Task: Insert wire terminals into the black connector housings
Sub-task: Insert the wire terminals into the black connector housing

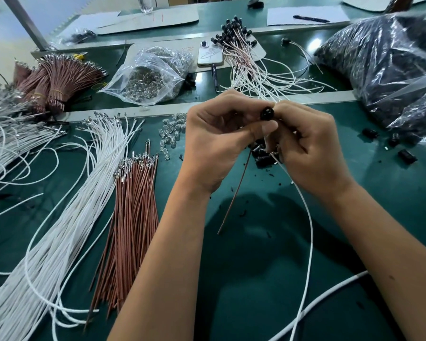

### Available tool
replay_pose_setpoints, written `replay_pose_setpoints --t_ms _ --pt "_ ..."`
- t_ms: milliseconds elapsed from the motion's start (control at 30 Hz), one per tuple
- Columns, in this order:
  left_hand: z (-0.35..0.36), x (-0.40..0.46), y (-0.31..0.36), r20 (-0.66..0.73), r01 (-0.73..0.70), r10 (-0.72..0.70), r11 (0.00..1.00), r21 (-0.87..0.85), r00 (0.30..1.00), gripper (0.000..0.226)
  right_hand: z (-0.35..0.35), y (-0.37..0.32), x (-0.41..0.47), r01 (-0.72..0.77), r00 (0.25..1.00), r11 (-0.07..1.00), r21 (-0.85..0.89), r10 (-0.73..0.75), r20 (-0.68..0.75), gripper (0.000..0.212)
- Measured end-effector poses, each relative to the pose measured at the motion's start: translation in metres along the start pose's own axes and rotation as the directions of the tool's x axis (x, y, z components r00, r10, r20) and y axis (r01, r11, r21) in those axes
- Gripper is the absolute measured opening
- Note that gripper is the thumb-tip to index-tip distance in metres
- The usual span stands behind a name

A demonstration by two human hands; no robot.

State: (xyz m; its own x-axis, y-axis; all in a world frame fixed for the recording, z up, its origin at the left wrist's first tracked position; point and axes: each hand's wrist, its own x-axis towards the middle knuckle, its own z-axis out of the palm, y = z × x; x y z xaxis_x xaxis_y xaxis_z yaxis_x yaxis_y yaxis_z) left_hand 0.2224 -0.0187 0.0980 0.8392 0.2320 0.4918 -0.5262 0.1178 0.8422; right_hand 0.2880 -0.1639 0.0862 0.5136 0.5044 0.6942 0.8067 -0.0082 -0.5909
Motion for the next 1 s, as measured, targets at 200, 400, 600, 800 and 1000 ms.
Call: replay_pose_setpoints --t_ms 200,400,600,800,1000 --pt "0.0012 -0.0005 0.0017 -0.007 -0.001 0.001 1.000 -0.013 1.000 0.045 -0.0004 -0.0003 -0.0011 -0.023 1.000 1.000 0.014 0.023 0.003 0.045" --pt "0.0021 -0.0007 0.0037 0.005 -0.004 0.004 1.000 -0.008 1.000 0.046 -0.0014 -0.0008 -0.0018 -0.053 0.999 0.999 0.002 0.053 0.002 0.036" --pt "0.0009 -0.0006 0.0025 0.027 -0.007 0.008 1.000 -0.027 1.000 0.049 -0.0009 0.0001 -0.0035 -0.106 0.994 0.994 0.004 0.106 -0.005 0.028" --pt "0.0008 -0.0009 -0.0008 0.012 0.014 -0.014 0.999 -0.042 1.000 0.047 -0.0016 0.0026 -0.0037 -0.115 0.993 0.992 -0.058 0.116 0.009 0.022" --pt "0.0005 -0.0007 -0.0036 0.014 0.036 -0.036 0.998 -0.046 0.999 0.045 -0.0050 -0.0005 -0.0019 -0.033 0.997 0.989 -0.147 0.023 -0.070 0.019"
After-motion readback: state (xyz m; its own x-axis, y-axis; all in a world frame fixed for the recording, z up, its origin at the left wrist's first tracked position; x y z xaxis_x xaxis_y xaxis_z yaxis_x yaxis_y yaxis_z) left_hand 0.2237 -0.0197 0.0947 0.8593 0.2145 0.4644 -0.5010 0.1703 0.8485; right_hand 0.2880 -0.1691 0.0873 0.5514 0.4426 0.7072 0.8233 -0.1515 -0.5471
